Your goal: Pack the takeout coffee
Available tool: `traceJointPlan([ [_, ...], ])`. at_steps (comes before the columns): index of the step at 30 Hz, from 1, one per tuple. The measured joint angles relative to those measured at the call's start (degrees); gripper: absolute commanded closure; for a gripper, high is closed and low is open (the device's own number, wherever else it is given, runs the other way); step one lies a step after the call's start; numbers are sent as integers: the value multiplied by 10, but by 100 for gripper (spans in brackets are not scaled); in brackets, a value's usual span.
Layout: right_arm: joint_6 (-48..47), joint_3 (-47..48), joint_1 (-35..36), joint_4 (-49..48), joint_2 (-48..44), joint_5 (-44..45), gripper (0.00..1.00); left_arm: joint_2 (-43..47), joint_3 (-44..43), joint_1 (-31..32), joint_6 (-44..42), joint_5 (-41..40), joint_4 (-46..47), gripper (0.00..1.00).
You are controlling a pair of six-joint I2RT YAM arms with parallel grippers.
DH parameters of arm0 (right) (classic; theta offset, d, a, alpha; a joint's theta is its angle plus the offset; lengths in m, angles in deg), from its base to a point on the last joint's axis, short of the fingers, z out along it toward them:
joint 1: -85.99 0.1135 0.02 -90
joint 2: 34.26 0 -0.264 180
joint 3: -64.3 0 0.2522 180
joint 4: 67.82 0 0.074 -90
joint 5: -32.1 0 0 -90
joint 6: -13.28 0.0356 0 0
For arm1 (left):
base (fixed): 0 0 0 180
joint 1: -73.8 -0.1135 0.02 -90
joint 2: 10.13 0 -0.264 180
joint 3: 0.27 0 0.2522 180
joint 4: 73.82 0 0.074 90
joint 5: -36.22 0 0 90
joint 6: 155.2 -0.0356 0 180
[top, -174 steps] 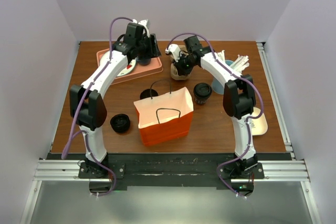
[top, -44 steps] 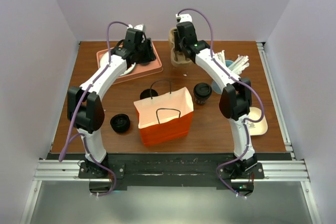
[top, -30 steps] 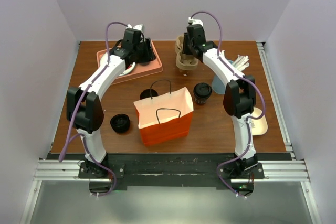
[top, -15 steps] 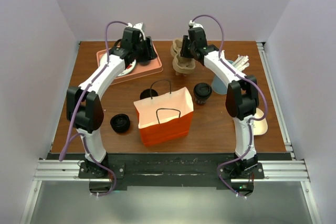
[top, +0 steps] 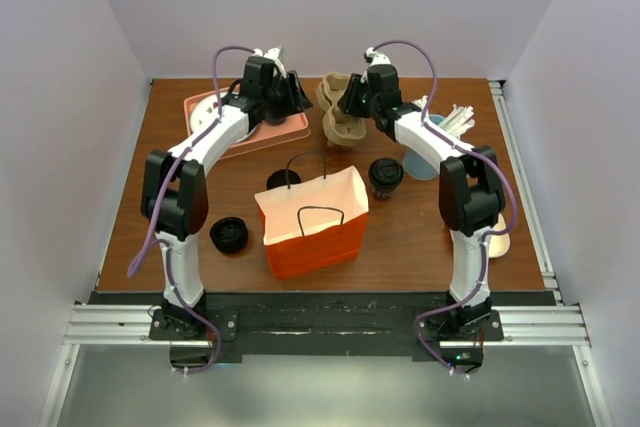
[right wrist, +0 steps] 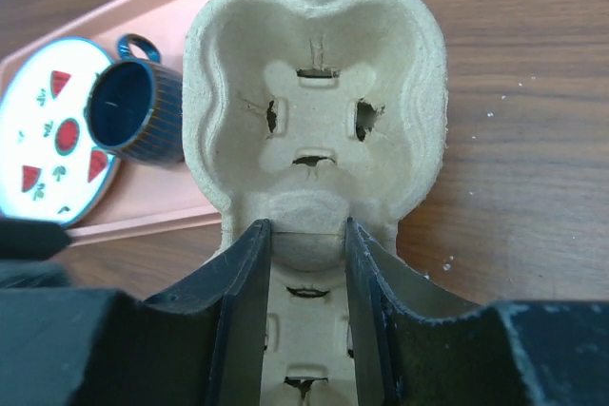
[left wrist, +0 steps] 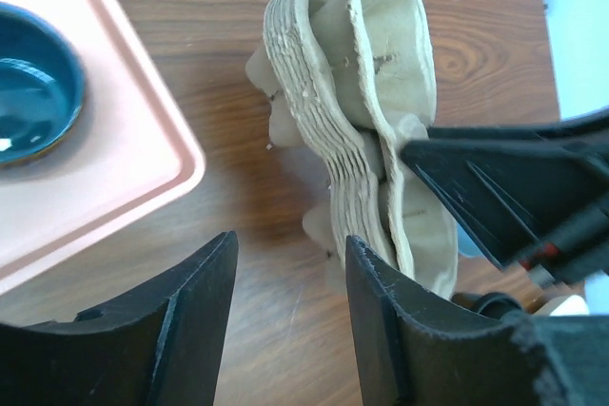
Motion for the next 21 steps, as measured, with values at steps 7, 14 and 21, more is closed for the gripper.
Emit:
traceJointPlan([
  [7,3,-4,-5,-10,-23,-13,77,-56,-27,0,24,27,45,47],
  [14,3,-4,-7,-16,-28,-16,78,-85,-51,0,42,41,81,47],
  [21,8,-4,-7,-16,-28,-17,78,-85,-57,0,44,46,105,49],
])
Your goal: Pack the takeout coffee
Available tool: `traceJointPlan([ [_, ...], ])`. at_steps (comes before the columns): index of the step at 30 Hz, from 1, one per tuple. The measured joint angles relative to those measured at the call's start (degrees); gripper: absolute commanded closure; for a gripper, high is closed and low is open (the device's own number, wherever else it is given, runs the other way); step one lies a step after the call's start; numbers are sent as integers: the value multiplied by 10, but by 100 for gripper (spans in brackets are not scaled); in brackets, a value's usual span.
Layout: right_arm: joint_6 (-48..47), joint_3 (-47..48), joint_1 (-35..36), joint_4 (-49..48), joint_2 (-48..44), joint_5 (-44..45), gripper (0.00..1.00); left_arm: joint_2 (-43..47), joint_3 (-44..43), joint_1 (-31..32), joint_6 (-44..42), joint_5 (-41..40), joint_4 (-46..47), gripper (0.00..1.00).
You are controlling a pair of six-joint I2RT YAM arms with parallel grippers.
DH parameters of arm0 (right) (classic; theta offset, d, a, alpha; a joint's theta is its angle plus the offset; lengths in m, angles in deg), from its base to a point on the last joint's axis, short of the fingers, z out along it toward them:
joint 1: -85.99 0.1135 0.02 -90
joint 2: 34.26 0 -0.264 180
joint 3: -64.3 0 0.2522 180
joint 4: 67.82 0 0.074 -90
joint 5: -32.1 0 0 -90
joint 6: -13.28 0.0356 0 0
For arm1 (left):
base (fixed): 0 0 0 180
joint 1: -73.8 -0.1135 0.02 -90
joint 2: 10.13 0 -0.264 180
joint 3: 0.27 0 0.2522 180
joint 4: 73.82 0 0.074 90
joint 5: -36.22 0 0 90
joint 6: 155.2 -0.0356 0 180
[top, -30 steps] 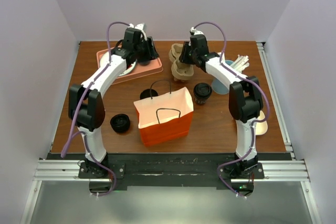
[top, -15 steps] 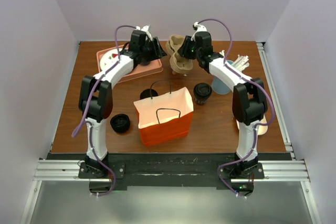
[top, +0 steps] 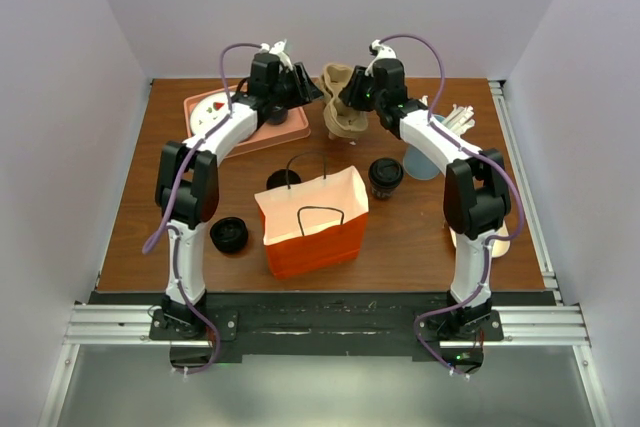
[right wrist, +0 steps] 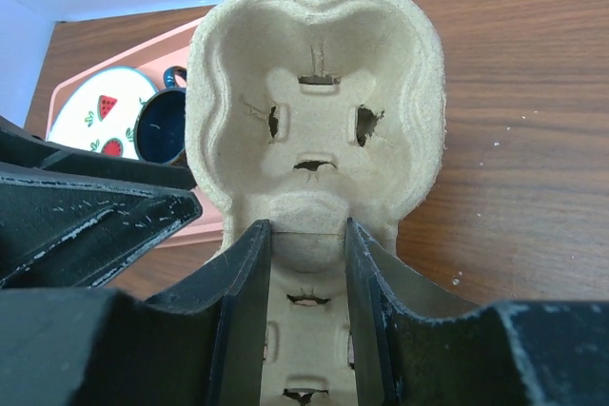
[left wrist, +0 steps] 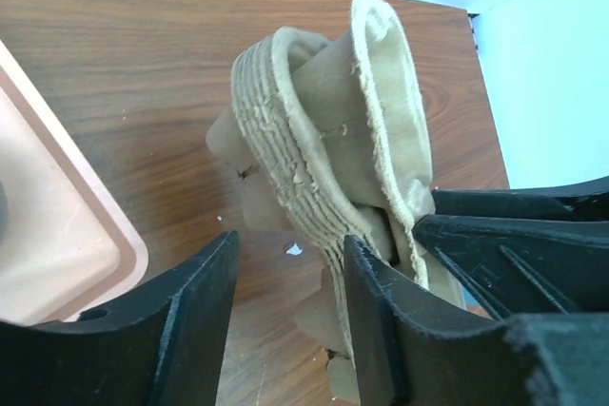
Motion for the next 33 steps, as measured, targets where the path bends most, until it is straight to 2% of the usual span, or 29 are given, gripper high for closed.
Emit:
traceJointPlan([
  [33,17,-30,-3,-9,-3,3,80,-55,-25,0,15,12,32,50],
])
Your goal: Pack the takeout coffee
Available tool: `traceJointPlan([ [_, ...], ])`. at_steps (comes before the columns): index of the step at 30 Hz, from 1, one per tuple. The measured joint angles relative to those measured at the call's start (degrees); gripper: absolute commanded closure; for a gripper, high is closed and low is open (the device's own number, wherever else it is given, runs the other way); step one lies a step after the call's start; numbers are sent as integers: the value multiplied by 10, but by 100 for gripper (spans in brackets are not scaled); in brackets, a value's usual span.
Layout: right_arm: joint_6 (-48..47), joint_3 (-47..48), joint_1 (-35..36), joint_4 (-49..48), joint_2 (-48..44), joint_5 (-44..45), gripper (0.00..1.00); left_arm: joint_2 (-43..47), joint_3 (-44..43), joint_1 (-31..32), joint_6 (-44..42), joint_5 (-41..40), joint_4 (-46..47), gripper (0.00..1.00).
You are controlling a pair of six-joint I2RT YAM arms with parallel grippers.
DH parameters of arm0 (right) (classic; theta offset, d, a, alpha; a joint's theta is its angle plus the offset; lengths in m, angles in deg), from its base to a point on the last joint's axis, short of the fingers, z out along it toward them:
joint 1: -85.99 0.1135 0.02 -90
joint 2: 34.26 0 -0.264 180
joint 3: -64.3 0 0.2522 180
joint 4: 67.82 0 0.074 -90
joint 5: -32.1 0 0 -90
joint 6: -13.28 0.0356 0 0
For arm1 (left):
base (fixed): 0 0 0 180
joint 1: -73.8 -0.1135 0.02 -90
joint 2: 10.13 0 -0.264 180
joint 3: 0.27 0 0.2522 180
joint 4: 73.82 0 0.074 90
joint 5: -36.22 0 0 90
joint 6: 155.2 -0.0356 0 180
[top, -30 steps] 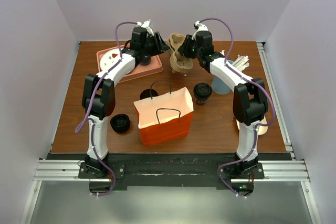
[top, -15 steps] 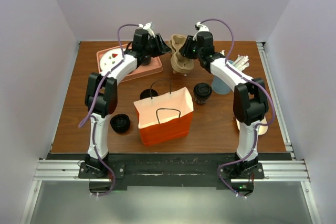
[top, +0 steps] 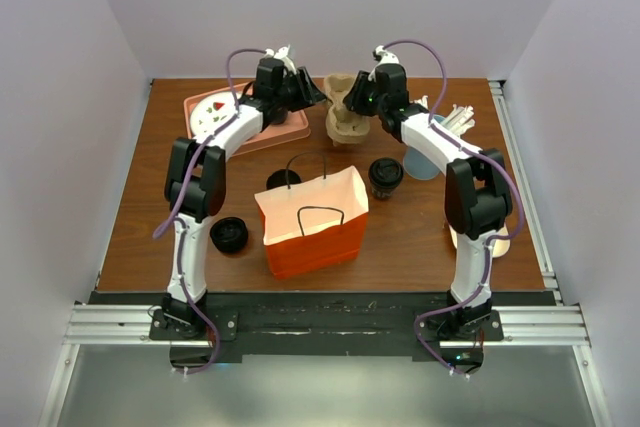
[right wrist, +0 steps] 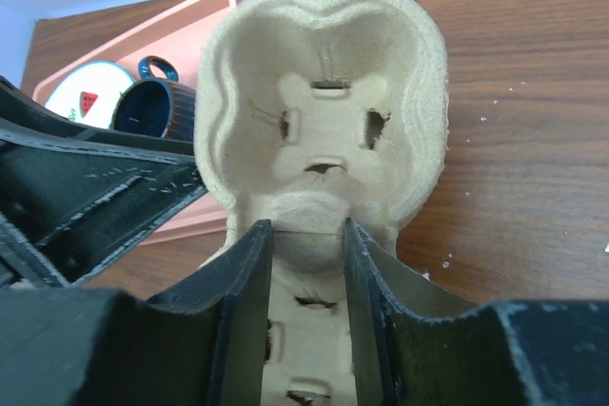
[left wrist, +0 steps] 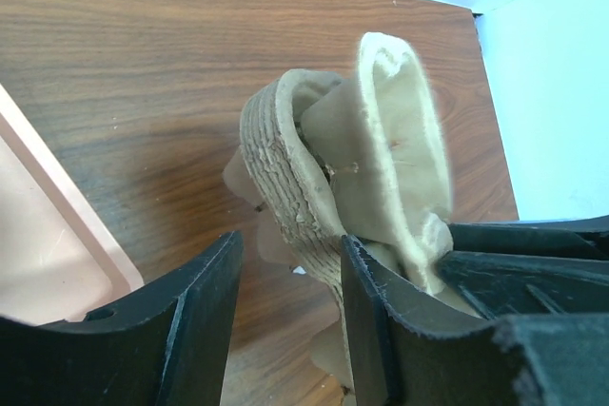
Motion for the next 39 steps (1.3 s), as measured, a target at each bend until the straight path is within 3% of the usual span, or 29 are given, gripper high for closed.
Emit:
traceJointPlan([
  [8,10,0,0,-27,0,-14,80,-10,-8,0,1,-2,-2,49],
  [15,-1,25,0,4,0,-3,71,-19,-14,0,9,0,0,50],
  [19,-30,80,9,48,12,6,65,-19,-16,0,7,-5,-10,50],
  [21,-45,111,20,70,27,15,56,-19,-17,-1,6,-12,-21,50],
  [24,-70,151,42,99,54,40,55,-15,-17,-2,3,-26,-37,50],
  [30,-91,162,82,151,95,78,50,30,-2,-12,2,-61,-84,50],
  [39,-94,166,76,216,121,117,41,102,84,-17,-9,-45,-116,51],
])
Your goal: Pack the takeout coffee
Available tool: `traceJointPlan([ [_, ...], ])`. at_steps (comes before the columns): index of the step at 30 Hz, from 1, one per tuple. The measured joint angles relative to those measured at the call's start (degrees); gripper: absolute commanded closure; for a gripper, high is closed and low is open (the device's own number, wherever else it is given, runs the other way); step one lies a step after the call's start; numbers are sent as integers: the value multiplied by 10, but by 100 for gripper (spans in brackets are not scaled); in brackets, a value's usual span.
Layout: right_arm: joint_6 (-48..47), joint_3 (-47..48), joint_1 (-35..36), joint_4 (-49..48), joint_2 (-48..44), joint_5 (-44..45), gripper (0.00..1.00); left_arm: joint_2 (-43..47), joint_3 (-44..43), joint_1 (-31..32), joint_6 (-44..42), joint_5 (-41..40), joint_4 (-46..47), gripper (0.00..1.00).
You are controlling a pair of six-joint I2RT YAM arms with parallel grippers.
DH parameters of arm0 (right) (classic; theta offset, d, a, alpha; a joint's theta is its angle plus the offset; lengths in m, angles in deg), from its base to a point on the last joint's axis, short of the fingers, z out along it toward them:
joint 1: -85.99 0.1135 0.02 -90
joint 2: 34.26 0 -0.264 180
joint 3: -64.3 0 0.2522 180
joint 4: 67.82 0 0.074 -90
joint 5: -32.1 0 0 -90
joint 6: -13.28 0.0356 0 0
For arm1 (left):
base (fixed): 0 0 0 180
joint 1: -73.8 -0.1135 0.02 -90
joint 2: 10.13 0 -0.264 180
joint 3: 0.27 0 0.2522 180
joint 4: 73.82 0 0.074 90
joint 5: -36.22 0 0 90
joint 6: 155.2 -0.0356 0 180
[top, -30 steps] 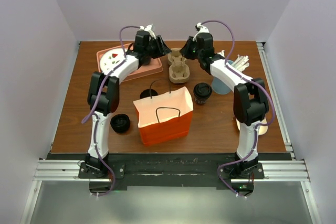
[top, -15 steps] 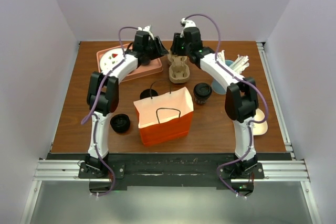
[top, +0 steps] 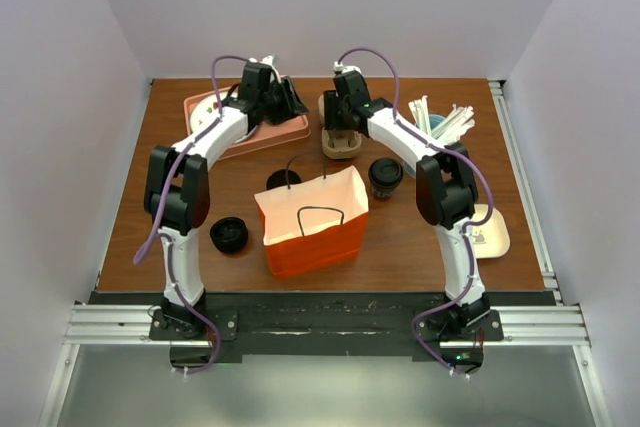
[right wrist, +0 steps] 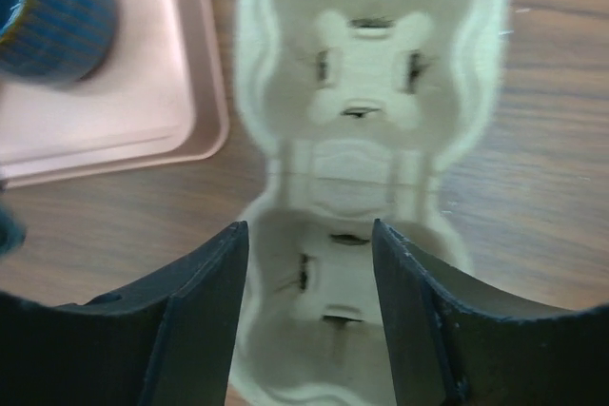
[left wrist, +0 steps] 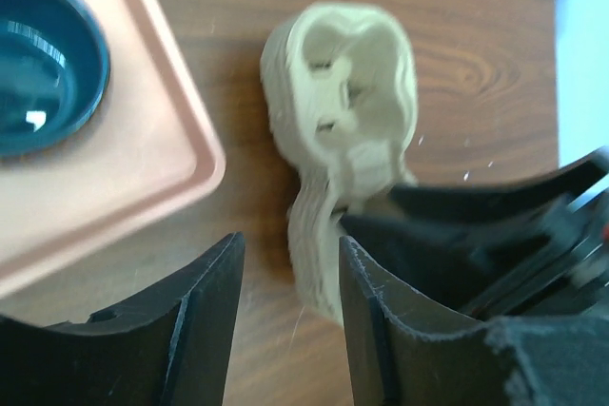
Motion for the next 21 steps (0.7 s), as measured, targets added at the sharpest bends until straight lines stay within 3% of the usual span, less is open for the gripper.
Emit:
traceJointPlan([
  [5,-4,34,-2,35,4,39,39,11,10,-3,-3,0,-24,53],
  [12,-24,157,-2,89,63,66,37,16,16,-50,40,21,-23,53],
  [21,-36,172,-2,120,94,65,36,20,26,-88,47,1,-48,53],
])
